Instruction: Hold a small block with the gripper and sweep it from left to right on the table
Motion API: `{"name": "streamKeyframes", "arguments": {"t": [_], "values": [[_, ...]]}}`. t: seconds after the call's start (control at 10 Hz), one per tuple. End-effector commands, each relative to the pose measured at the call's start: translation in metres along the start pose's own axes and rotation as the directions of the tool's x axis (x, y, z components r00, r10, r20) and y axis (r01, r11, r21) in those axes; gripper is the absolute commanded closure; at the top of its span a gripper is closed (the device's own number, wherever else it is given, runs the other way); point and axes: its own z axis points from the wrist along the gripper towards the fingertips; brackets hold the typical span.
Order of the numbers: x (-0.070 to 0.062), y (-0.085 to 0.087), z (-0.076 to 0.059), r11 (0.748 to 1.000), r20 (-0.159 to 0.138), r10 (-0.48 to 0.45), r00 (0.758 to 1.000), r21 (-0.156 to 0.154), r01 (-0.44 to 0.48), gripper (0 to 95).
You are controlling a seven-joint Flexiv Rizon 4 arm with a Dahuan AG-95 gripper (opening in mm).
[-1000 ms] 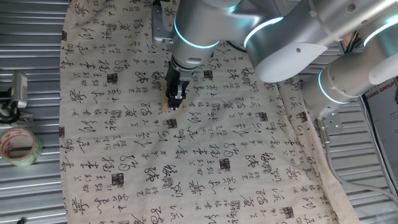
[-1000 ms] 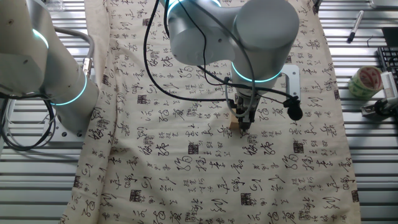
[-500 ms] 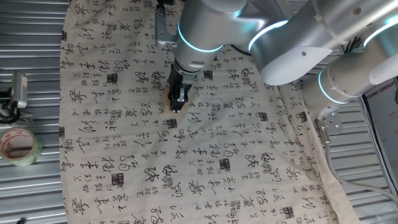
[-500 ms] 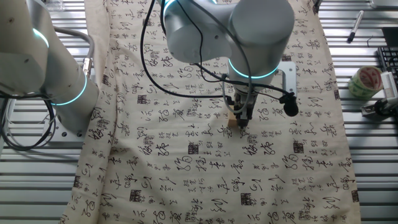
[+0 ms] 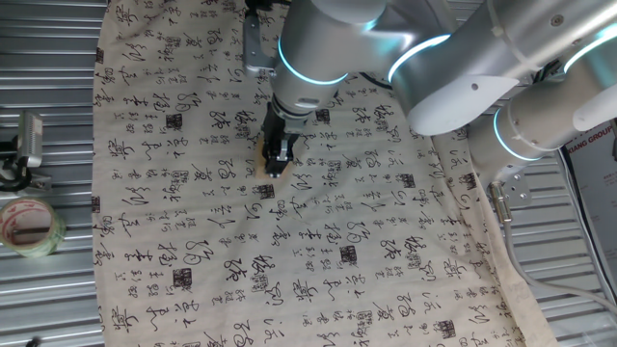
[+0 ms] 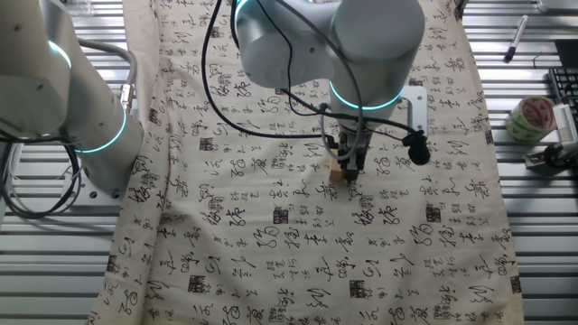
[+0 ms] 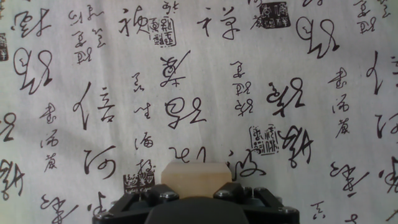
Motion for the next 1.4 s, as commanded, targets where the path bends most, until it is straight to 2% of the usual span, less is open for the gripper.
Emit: {"name": "streamKeyframes", "arguments": {"t": [0.1,1.4], "values": [[0.0016,0.0000,0.0105,1.000,-0.001,0.002,1.000,0.000,-0.002,95.0],[-0.0013,0.0098,0.0126,1.000,-0.005,0.003,1.000,-0.001,-0.003,95.0]]}}
